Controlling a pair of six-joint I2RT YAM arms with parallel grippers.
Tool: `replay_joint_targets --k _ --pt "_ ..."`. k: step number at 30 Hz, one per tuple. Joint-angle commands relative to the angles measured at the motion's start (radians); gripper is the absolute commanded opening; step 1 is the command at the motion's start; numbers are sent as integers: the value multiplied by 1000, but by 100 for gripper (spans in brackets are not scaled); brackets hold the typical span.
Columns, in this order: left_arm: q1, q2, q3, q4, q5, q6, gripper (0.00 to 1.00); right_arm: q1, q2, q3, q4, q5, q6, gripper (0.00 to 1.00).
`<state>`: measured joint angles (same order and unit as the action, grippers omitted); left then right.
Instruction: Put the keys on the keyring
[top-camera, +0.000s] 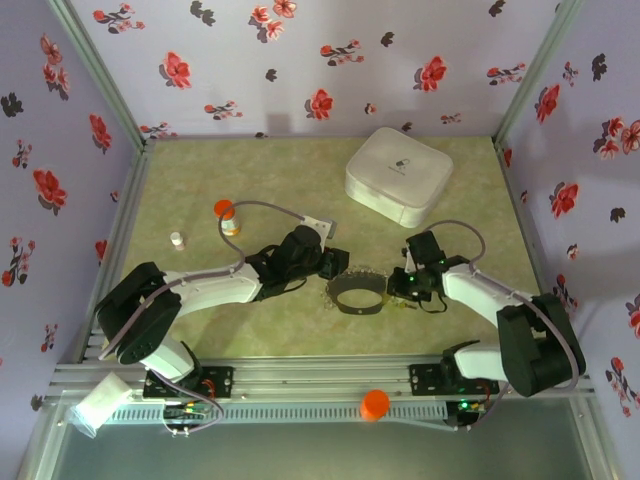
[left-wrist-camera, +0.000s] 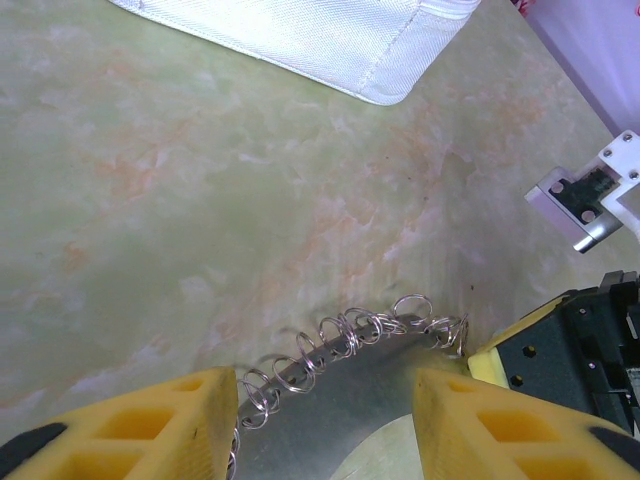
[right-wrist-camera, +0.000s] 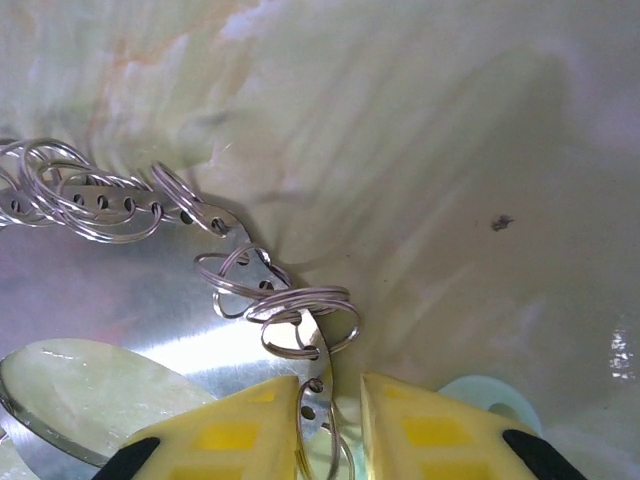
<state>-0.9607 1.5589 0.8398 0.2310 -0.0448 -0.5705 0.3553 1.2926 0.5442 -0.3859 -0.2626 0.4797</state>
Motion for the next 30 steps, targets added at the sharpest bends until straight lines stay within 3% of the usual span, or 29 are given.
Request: replay_joint_targets --k 1,14,30 --pt "-9 -13 4 14 -21 4 49 16 9 23 -8 20 -13 21" --pt "-9 -11 5 13 -21 8 48 46 2 43 -56 92 -21 19" --pt "-9 -13 -5 13 -29 19 48 98 -52 77 -126 128 -28 0"
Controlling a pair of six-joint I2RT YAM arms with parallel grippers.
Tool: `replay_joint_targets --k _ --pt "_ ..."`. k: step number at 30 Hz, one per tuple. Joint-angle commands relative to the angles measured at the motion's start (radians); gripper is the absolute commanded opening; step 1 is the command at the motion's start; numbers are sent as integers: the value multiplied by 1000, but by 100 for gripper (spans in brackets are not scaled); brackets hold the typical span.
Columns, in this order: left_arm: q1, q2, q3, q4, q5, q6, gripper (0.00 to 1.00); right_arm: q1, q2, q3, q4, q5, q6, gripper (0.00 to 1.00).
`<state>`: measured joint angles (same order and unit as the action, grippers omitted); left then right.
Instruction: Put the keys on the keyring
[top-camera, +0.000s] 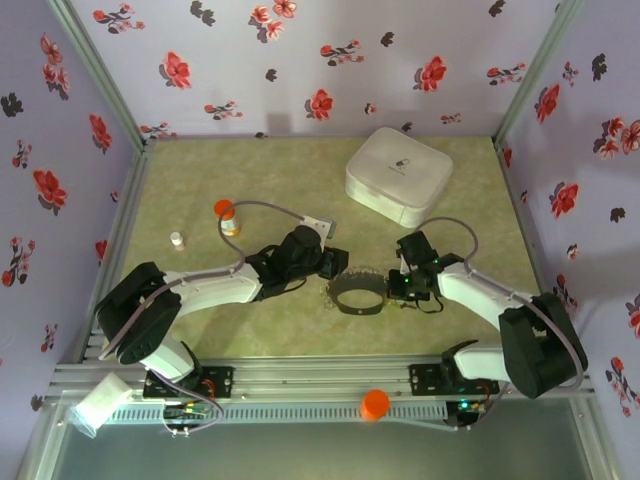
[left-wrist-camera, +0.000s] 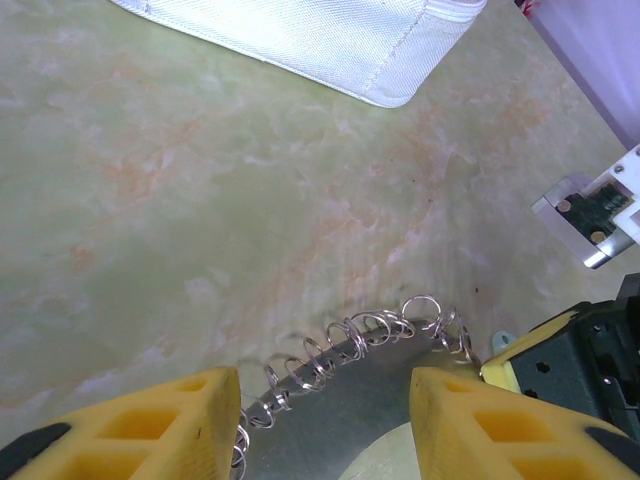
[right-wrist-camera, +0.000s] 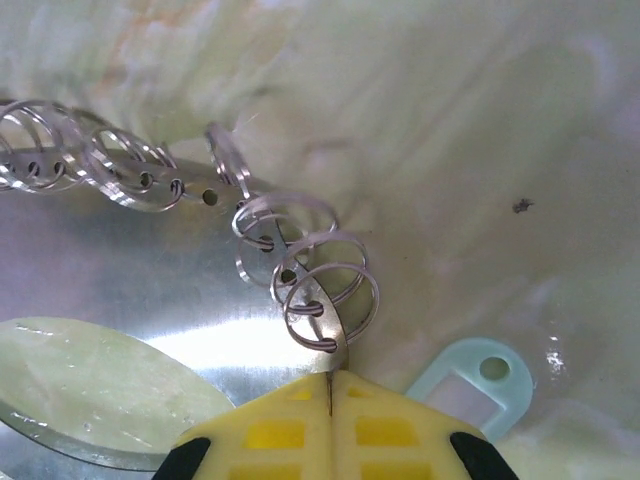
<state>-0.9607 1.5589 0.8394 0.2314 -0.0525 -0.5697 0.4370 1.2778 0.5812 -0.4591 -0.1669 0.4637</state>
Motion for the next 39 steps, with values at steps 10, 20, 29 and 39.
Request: replay_joint_targets --k 10,20,29,39 --pt "-8 -97 -41 50 -57 156 48 104 -165 168 -162 20 -85 0" --pt "126 -308 -57 -70 106 460 45 143 -129 387 -131 -190 -358 0" --pt "290 -379 -16 -238 534 696 33 169 -45 495 -9 -387 -535 0" --pt "309 -369 -115 -57 851 778 23 200 -40 453 146 -550 -655 0"
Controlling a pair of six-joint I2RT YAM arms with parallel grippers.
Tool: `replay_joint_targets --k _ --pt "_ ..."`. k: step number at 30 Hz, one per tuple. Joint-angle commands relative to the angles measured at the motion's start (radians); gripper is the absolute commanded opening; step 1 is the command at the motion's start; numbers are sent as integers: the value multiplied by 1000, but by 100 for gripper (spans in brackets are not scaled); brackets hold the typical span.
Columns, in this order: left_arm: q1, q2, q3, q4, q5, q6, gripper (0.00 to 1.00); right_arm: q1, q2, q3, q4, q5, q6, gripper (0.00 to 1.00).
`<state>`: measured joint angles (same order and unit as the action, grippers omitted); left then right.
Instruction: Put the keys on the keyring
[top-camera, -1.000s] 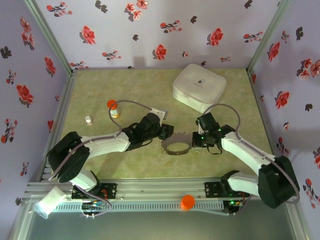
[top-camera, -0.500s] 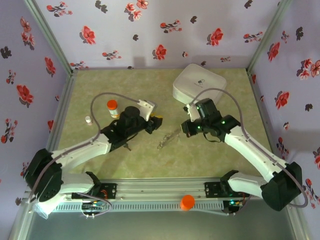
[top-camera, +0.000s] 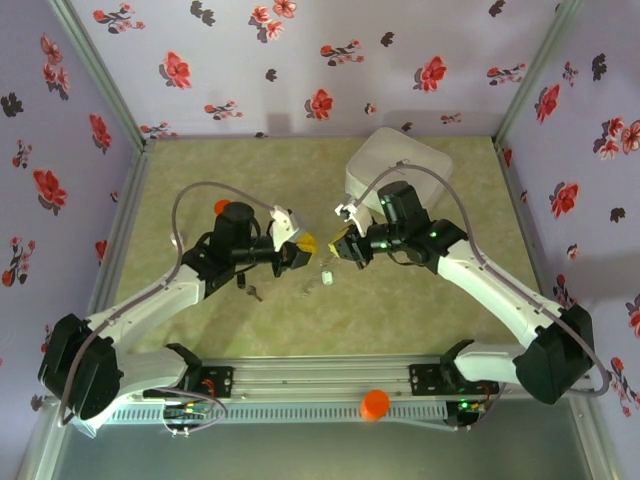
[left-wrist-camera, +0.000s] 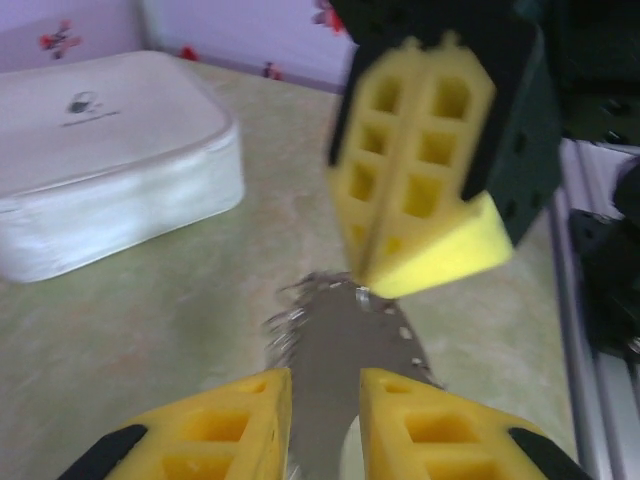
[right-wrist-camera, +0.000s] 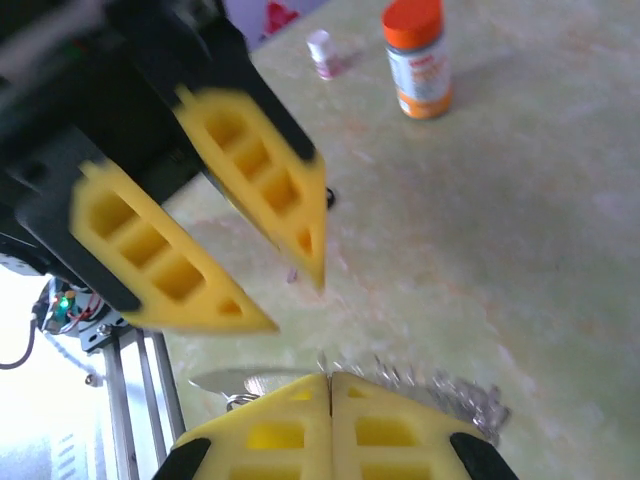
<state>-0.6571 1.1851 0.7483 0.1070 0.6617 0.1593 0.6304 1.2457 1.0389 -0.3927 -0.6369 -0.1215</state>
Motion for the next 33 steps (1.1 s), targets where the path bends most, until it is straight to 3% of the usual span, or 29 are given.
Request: replay_joint_targets --k 1,8,21,27,33 --pt "5 11 -23 68 162 53 22 6 -4 -2 74 -88 -90 0" --pt "23 49 -28 99 232 61 21 15 -38 -88 194 -136 -172 0" --pt "30 87 -34 89 356 86 13 35 -59 -127 217 -157 -245 0" --pt "40 84 -36 49 328 128 24 35 -76 -137 225 -125 -235 0" --pt "47 87 -29 13 281 152 26 35 -94 -158 247 -117 -232 0"
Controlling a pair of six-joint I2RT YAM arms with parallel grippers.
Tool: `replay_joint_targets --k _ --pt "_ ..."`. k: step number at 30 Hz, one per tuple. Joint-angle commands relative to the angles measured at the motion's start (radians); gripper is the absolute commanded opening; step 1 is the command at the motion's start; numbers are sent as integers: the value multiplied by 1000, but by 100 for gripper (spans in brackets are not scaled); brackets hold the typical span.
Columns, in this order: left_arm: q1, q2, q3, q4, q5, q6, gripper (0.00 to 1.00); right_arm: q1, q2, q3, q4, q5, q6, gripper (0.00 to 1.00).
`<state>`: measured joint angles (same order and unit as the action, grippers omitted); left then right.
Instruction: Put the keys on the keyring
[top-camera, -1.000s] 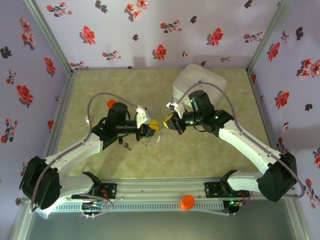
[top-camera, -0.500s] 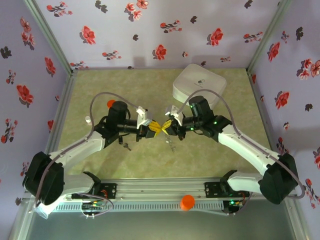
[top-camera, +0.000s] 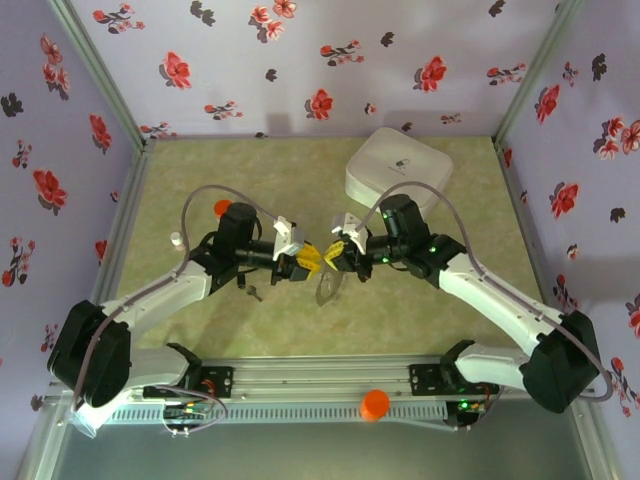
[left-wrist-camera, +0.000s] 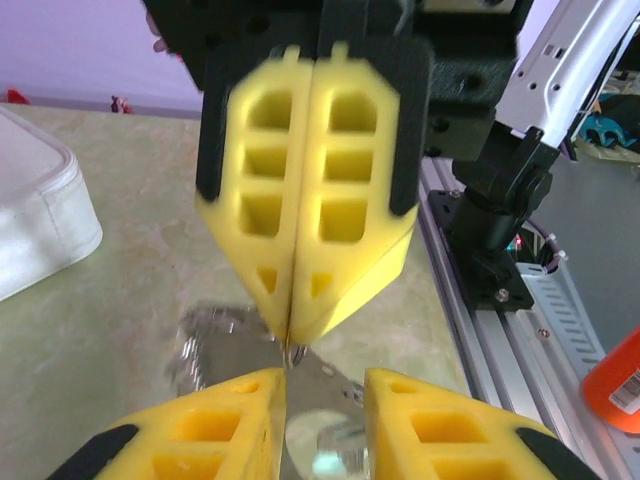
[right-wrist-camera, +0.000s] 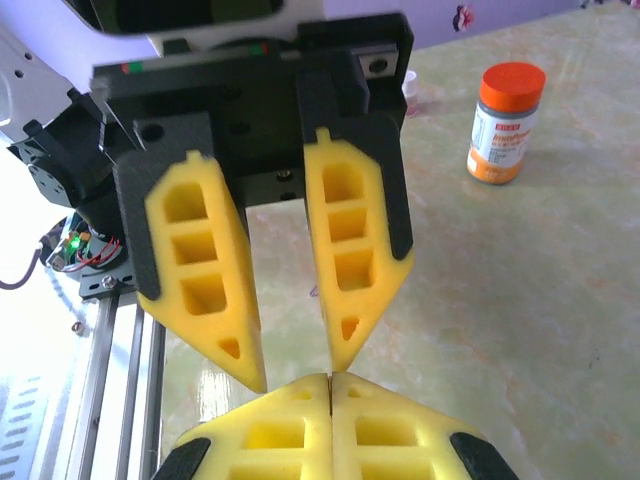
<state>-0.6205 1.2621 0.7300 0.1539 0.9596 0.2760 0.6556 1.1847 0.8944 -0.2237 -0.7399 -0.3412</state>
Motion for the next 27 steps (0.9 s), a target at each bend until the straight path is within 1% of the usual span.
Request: replay_joint_targets --k 1,5,10,13,22,26,27 --pt "10 13 -7 -35 -17 35 26 11 -34 -15 89 -24 -6 0" --pt "10 19 -4 -30 -5 31 25 18 -27 -16 102 -49 -2 0" --pt "10 16 -24 32 34 -7 24 31 -11 -10 106 -57 -6 0" --pt "10 16 -24 39 46 -15 22 40 -1 -3 98 -67 -9 0" --pt "10 11 -32 76 85 -40 19 57 11 14 62 -16 -39 0" --pt "10 13 -34 86 96 -43 16 67 17 16 63 -18 -39 0" --pt "10 14 -35 91 96 -47 11 68 19 17 63 -19 -35 0"
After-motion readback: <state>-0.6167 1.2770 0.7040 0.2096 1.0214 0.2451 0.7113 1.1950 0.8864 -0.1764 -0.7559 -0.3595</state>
